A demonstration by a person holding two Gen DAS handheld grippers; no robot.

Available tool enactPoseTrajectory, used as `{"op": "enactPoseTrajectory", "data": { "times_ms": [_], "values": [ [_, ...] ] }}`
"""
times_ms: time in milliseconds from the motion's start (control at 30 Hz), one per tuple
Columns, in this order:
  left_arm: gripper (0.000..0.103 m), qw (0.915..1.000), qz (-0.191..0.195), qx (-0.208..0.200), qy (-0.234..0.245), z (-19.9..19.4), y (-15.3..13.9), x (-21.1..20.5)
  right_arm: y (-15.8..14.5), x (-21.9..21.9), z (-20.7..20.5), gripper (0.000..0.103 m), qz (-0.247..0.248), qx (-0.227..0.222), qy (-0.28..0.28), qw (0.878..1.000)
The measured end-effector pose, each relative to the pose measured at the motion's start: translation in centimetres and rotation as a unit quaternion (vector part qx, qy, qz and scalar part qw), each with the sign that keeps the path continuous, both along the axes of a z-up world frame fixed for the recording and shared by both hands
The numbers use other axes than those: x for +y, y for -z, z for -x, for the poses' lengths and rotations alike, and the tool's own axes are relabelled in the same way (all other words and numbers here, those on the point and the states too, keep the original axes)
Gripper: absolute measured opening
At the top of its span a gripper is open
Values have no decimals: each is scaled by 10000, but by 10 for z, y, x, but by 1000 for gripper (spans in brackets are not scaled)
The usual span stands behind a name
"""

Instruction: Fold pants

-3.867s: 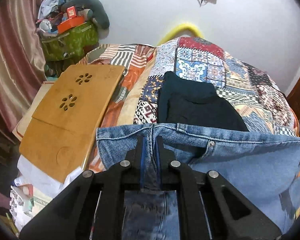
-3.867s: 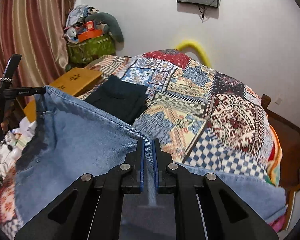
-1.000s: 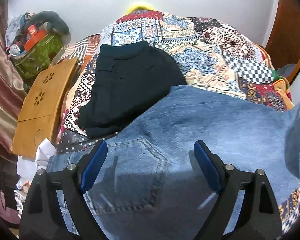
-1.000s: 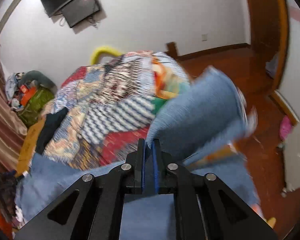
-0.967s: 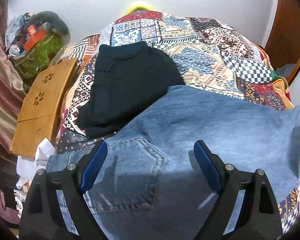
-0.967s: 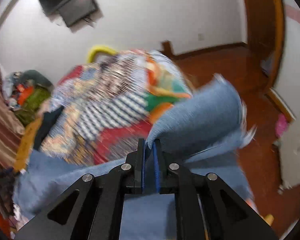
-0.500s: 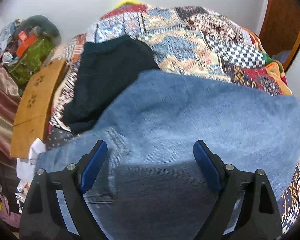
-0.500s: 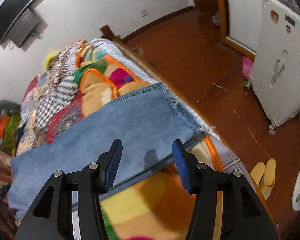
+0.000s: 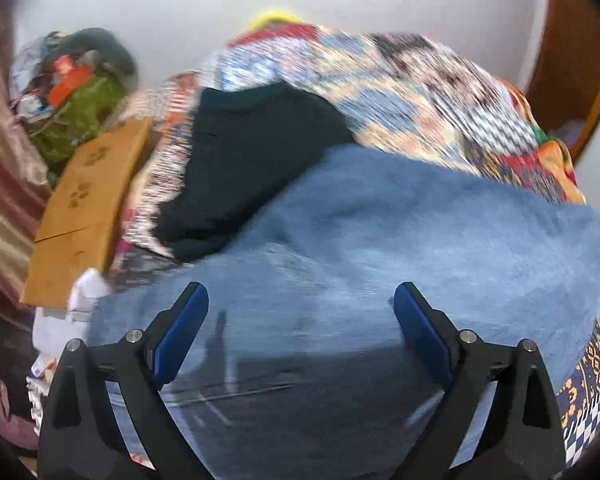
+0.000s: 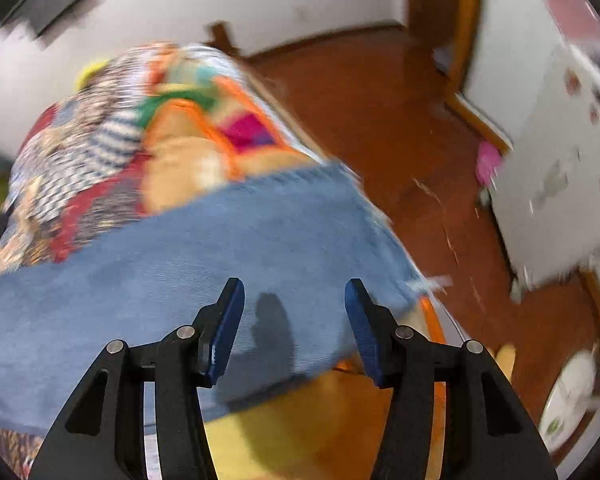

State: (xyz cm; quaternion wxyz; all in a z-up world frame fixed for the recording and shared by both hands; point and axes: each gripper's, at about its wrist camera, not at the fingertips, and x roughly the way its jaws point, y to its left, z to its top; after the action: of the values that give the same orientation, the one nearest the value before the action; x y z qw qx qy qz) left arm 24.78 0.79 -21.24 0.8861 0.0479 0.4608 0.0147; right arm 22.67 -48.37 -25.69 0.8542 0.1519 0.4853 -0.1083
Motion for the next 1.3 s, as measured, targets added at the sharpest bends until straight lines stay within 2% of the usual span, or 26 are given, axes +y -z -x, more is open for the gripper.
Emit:
{"op": "enactPoseTrajectory", "data": {
  "times_ms": [67,200,367,467,567,767,833,967,1000,1067,1100,1133,1167,1200,1233,1300],
  "values": [
    [95,9995,-45,-144,-276,3,-10,27,-26,30,-8,49,136,-272,-485,9984],
    [95,9959,-114,-234,-872,5,-20,87,-72,99,-28,50,161,-871,-1383,9864],
    [95,9896,-104,-225,-1418,12,-18,155,-103,203,-45,53,102,-1335,-2708,9533],
    [95,9875,-91,-87,-1568,16,-6,184,-103,252,-57,53,87,-1321,-3321,9339],
    [95,9857,98,168,-1676,15,20,207,-98,300,-72,53,54,-1260,-3844,9145],
    [92,9814,751,701,-1624,6,72,228,-76,370,-105,53,-60,-957,-4545,8856],
    [90,9799,870,845,-1586,2,85,228,-62,391,-118,53,-89,-816,-4712,8782],
    [88,9759,1169,940,-1586,-3,98,227,-39,417,-141,53,-258,-461,-4827,8742],
    [83,9759,1225,942,-1544,-3,99,225,-34,420,-144,51,-302,-370,-4833,8742],
    [71,9755,1389,938,-1426,-2,99,223,-21,427,-151,39,-400,-125,-4868,8725],
    [57,9749,1515,921,-1349,-1,98,221,-16,430,-152,32,-437,-20,-4886,8714],
    [51,9747,1578,901,-1305,0,97,219,-13,431,-151,26,-500,-10,-4883,8712],
    [48,9760,1490,837,-1347,2,94,217,-16,430,-147,22,-524,-30,-4901,8701],
    [40,9762,1496,793,-1353,3,93,215,-18,429,-144,13,-484,-60,-4936,8683],
    [27,9775,1377,749,-1410,6,91,212,-19,431,-141,9,-423,-94,-4988,8656],
    [13,9802,1045,646,-1552,10,87,208,-23,432,-133,6,-243,-249,-5052,8623]
  ]
}}
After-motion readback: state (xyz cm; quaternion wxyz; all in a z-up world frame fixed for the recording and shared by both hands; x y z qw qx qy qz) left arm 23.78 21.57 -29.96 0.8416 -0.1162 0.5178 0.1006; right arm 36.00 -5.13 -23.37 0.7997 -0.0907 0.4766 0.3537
